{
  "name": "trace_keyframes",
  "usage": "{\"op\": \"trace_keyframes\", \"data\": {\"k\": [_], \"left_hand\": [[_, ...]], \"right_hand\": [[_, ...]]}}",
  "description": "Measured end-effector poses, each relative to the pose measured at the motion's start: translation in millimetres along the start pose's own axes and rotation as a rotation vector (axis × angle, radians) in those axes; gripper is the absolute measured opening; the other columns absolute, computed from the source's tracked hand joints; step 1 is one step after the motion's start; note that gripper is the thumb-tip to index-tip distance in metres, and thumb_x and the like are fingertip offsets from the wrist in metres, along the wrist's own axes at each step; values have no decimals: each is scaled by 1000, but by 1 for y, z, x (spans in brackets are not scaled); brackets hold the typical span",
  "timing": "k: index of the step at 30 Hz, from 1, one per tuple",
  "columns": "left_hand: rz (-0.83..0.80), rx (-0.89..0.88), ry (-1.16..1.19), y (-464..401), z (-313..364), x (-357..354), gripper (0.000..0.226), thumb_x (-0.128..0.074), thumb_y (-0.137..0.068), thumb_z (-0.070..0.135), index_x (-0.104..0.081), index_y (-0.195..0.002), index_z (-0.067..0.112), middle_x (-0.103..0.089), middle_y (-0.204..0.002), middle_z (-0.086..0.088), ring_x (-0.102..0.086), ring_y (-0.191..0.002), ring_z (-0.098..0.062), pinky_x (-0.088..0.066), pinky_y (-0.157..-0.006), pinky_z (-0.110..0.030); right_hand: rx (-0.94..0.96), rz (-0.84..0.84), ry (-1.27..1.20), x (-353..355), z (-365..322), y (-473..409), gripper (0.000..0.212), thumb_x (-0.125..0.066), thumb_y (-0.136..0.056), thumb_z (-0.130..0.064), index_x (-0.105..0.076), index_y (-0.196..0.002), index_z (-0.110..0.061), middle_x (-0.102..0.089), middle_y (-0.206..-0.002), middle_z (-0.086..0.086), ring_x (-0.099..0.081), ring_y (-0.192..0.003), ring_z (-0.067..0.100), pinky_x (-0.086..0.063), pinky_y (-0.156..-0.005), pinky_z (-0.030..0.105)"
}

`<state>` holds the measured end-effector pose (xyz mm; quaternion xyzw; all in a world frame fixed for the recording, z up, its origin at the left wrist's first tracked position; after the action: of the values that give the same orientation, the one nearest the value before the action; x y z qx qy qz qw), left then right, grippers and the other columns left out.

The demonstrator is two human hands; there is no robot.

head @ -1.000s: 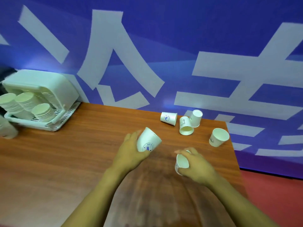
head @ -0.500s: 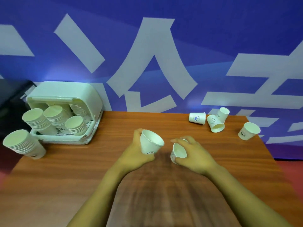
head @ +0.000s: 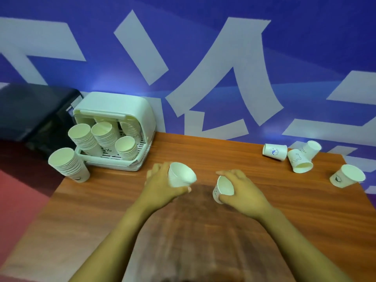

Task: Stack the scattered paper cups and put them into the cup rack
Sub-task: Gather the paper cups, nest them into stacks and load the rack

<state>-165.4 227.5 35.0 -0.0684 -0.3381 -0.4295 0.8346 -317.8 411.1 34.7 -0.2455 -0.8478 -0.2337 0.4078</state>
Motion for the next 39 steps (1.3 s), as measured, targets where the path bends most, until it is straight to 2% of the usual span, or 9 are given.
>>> {"op": "trace_keyframes", "data": {"k": [2, 7, 11, 15, 19, 22, 33, 37, 39], "left_hand": [[32, 16, 28, -4, -14, 13, 75, -76, -45, 57, -50, -113, 38, -45, -111, 10, -48, -107, -18, -56, -75, -44], [-69, 13, 33, -5, -35, 25, 72, -71, -49, 33, -43, -116, 28, -53, -111, 4, -54, -103, -14, -45, -78, -18], [-55, -50, -69, -30, -39, 45, 79, -65, -47, 48, -49, -121, 26, -52, -114, 1, -49, -109, -20, -45, -90, -33], [77, -144, -54, -53, -51, 98, 70, -79, -62, 31, -48, -125, 24, -49, -117, -1, -45, -110, -20, -39, -89, -31], [188, -190, -4, -73, -83, 162, 75, -78, -66, 26, -45, -133, 19, -47, -125, -3, -43, -117, -18, -33, -91, -23], [239, -186, 12, -93, -102, 193, 76, -80, -70, 26, -43, -137, 19, -45, -131, -4, -42, -123, -20, -36, -99, -28], [138, -189, 88, -127, -127, 189, 79, -78, -73, 24, -37, -141, 20, -42, -129, 3, -39, -122, -10, -29, -98, -19], [14, -118, -27, -143, -138, 169, 80, -69, -63, 51, -43, -134, 26, -53, -125, 2, -50, -116, -18, -45, -97, -40], [-102, -66, -122, -148, -150, 158, 86, -68, -55, 55, -42, -132, 27, -53, -126, 3, -51, -116, -21, -46, -95, -43]], "right_hand": [[13, -12, -24, -12, -7, -9, 63, -66, -76, -39, -40, -133, -42, -37, -136, -11, -43, -124, 17, -41, -100, 34], [-24, -65, -27, -32, -21, -12, 69, -67, -77, -41, -35, -138, -38, -35, -137, -13, -43, -124, 17, -41, -100, 34], [-102, -15, 22, -24, -26, -19, 68, -67, -77, -40, -37, -137, -38, -37, -137, -12, -43, -123, 16, -41, -98, 32], [-134, 55, 5, -34, -58, -39, 68, -68, -75, -41, -39, -136, -38, -39, -136, -12, -45, -120, 15, -42, -97, 32], [-114, 39, -2, -67, -111, -64, 66, -68, -75, -41, -39, -135, -39, -38, -133, -16, -45, -119, 13, -43, -96, 30], [-136, 40, -18, -91, -134, -74, 66, -69, -77, -41, -39, -135, -40, -38, -131, -18, -45, -118, 11, -42, -96, 28], [-230, 44, -4, -112, -146, -74, 67, -70, -76, -44, -40, -135, -37, -42, -127, -15, -46, -117, 9, -39, -94, 24], [-225, 67, -32, -106, -142, -82, 67, -71, -75, -43, -42, -135, -34, -40, -130, -14, -46, -120, 11, -39, -98, 26], [-237, 97, -63, -108, -141, -88, 69, -72, -75, -40, -42, -136, -32, -32, -134, -11, -44, -121, 12, -38, -98, 23]]}}
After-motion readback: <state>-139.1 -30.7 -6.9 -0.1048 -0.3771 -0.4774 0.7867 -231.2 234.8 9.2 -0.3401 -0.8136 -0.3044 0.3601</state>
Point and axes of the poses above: each hand's wrist, its own y-axis away from the middle knuckle, its own x-axis out of the back of the hand, z = x × y, the point moved 4 cm from there along -y, towards the middle knuckle
